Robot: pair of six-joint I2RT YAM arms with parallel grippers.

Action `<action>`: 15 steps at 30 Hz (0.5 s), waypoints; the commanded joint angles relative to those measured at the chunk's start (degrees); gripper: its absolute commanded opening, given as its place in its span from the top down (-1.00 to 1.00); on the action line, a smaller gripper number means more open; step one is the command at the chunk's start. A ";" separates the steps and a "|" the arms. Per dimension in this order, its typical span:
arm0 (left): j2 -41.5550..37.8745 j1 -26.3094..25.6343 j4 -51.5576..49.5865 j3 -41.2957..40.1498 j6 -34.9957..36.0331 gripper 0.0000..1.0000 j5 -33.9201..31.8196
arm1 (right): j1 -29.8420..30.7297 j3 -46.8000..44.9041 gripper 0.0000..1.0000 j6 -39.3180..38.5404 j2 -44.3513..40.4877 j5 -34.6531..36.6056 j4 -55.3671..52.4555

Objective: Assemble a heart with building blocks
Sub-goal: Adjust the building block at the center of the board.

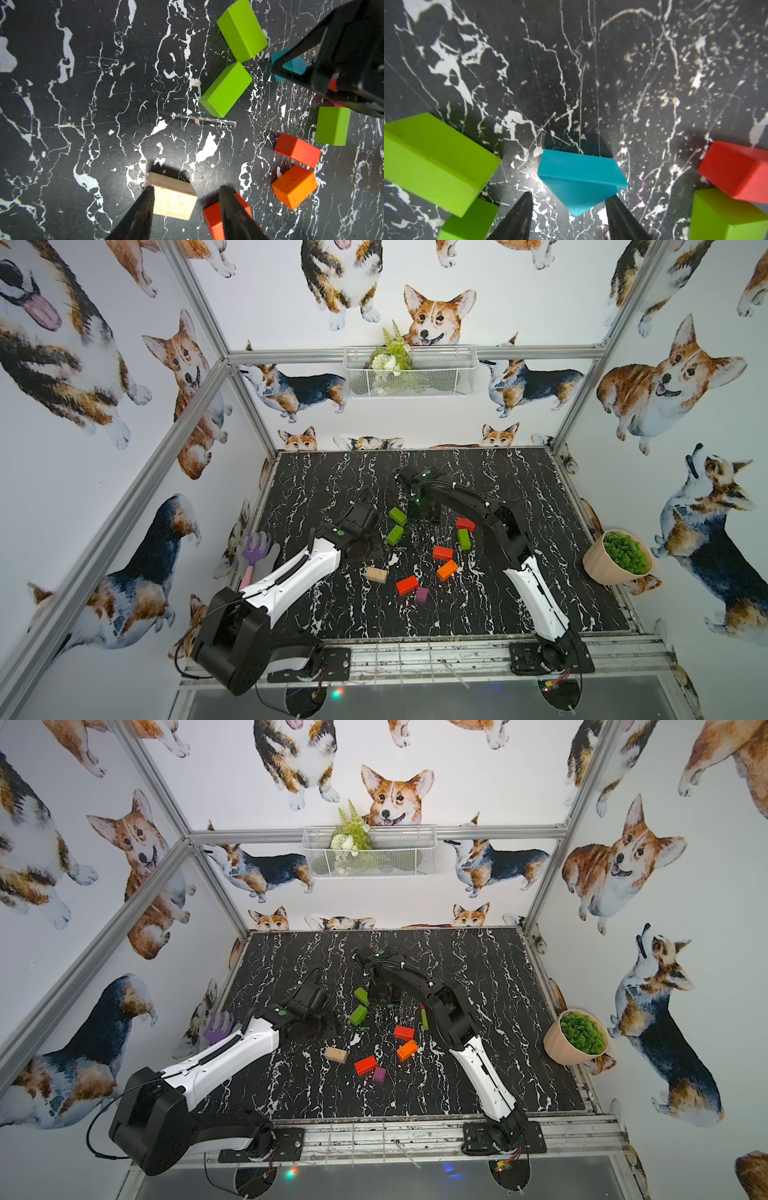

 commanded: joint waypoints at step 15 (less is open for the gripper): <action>0.69 0.11 -0.56 0.97 0.01 -0.09 -0.74 | -0.93 4.14 -0.14 -1.80 2.75 3.38 -3.41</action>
